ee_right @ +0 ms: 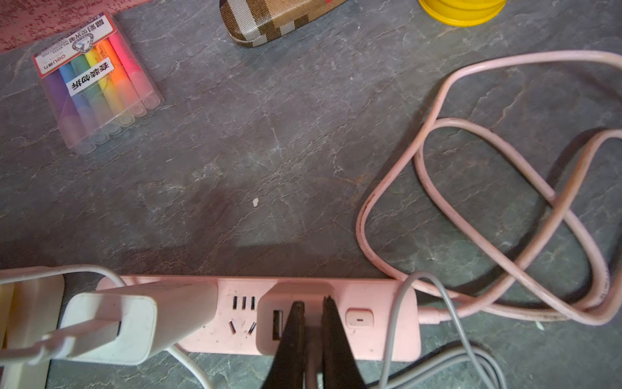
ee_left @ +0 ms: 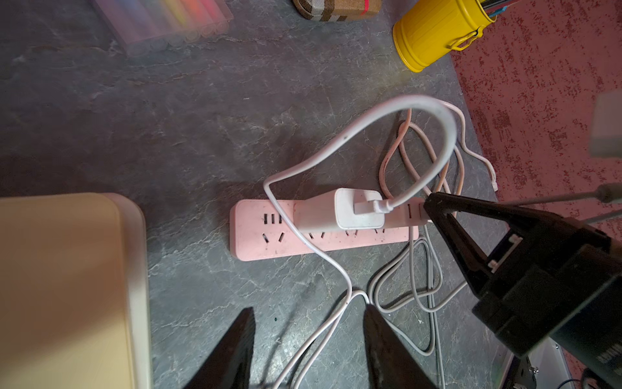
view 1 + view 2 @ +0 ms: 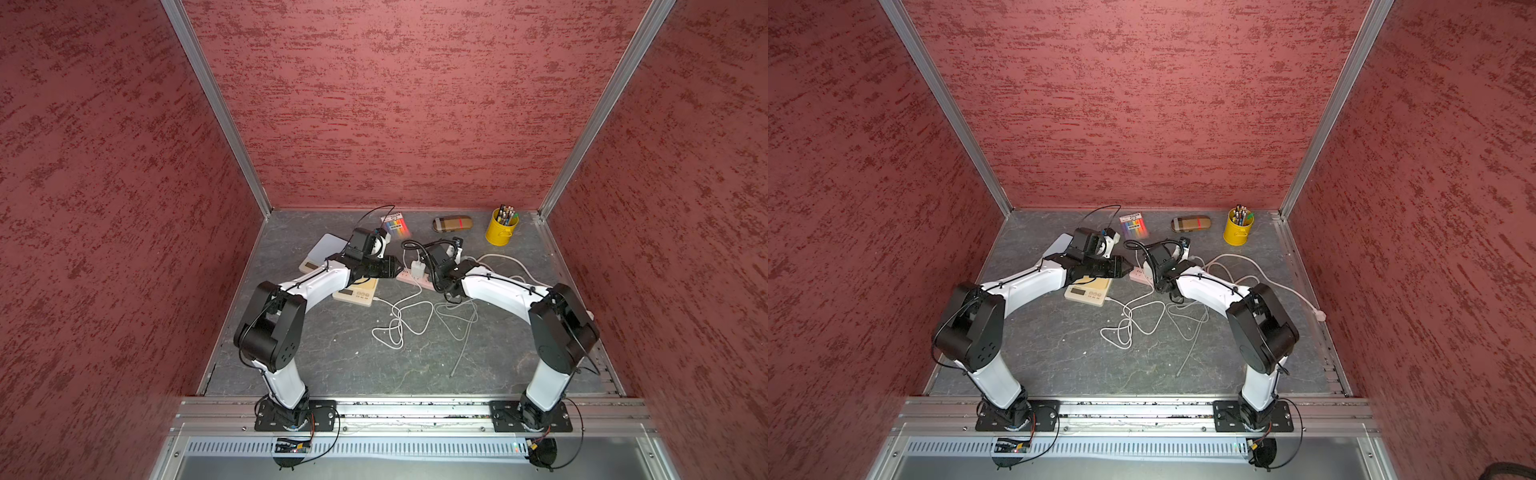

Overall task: Charge the electronic scale
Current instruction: Insert the charging cable into the plug.

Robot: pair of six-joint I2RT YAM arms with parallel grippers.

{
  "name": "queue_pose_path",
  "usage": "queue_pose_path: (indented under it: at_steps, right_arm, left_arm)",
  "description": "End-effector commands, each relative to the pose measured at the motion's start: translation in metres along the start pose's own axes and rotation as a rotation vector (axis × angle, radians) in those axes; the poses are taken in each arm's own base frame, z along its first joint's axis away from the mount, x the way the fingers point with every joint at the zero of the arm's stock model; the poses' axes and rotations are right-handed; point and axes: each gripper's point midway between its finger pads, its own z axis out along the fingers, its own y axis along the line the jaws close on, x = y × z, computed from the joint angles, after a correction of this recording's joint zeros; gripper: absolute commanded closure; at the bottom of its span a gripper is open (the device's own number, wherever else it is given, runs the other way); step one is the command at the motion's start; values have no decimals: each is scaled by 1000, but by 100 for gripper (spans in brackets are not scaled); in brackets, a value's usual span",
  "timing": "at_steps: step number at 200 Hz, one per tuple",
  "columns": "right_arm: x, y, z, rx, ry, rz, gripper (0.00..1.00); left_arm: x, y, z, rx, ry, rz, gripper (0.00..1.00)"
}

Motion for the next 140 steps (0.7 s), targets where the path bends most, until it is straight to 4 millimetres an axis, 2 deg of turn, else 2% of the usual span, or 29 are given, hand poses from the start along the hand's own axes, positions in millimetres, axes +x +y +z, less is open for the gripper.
queue_pose_path:
  at_steps: [1, 16, 42, 66, 96, 140]
  right_arm:
    - [108, -17, 17, 16, 385, -80, 100]
    - [95, -10, 9, -7, 361, -68, 100]
    - [64, 6, -8, -45, 299, -54, 72]
    - [38, 17, -23, -75, 249, -46, 57]
    - [18, 23, -40, -120, 215, -27, 49]
    - [-2, 34, -65, -253, 225, -1, 47]
  left_arm:
    - [-6, -6, -7, 6, -6, 28, 47]
    - [-4, -6, -10, -1, -2, 33, 46]
    - [-4, -7, -17, -7, -9, 40, 46]
    - [-2, -10, -25, -15, -17, 56, 45]
    - [3, -17, -37, -20, -22, 94, 44]
    - [14, -28, -50, -6, -21, 159, 43]
